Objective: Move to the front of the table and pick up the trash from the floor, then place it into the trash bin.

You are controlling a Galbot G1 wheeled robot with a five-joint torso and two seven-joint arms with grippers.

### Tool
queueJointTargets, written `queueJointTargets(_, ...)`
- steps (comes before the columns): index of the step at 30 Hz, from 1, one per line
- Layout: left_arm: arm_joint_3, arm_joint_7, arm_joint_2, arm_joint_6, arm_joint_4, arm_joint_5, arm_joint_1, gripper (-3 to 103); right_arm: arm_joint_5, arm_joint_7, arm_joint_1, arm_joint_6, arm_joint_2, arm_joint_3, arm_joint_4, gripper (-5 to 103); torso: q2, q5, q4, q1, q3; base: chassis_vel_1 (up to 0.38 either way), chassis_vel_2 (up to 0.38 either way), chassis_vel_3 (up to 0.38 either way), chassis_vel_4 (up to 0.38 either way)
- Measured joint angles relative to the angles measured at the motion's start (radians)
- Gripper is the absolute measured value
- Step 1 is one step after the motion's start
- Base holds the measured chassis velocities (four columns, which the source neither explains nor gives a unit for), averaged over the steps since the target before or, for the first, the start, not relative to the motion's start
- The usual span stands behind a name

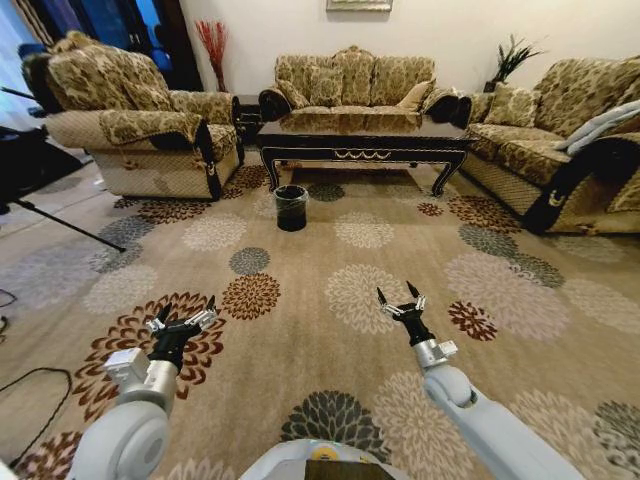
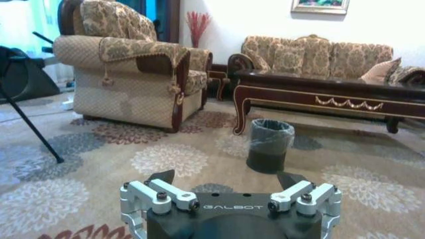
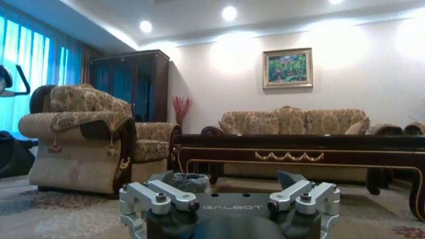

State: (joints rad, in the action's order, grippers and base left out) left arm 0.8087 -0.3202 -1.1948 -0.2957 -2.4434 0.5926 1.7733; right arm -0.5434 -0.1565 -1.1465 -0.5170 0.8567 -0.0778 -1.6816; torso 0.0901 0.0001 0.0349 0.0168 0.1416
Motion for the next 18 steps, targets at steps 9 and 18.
queueJointTargets(9,-0.001,0.024,-0.002,0.016,0.027,-0.004,-0.013,100,-0.002,-0.001,0.016,0.0,0.001,0.017,0.015,100,0.041,-0.0001,0.0001,0.006,0.034,0.0,0.0,0.0,0.0)
queueJointTargets(18,0.006,0.064,0.009,0.025,0.038,0.014,-0.035,100,-0.002,-0.004,0.019,0.003,0.002,0.016,0.021,100,0.083,-0.0001,0.0,0.015,0.067,0.0,0.0,0.0,0.0)
